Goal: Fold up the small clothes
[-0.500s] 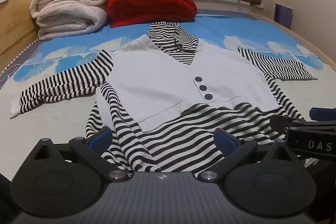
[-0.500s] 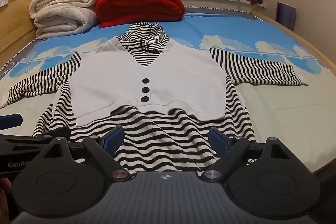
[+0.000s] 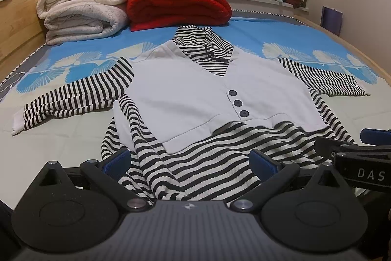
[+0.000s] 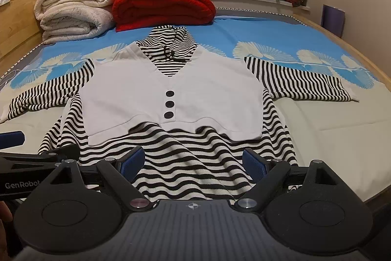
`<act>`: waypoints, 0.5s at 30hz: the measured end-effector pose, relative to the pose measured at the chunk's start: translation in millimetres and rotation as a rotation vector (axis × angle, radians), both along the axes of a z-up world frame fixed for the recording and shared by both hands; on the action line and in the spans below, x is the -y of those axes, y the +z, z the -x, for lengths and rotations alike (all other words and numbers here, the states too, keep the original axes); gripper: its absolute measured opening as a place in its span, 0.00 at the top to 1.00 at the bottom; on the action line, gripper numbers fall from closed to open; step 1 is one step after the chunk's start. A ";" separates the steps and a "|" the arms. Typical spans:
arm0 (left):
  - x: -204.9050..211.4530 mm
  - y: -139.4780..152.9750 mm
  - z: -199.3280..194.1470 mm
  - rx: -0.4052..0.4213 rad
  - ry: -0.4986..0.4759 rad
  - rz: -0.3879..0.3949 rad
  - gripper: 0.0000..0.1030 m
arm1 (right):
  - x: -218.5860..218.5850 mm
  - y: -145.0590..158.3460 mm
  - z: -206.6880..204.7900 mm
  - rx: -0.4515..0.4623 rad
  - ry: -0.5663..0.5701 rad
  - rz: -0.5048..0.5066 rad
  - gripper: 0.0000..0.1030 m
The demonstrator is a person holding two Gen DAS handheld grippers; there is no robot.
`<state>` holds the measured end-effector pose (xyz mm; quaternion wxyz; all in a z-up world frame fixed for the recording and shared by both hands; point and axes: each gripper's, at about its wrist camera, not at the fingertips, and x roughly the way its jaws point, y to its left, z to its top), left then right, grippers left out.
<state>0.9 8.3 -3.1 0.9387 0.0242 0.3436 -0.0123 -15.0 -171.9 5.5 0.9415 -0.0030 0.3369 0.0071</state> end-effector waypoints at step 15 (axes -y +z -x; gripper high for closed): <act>-36.7 -43.4 -60.3 -0.134 0.163 0.041 0.01 | 25.1 -7.6 -14.7 -0.030 -0.103 -0.024 0.24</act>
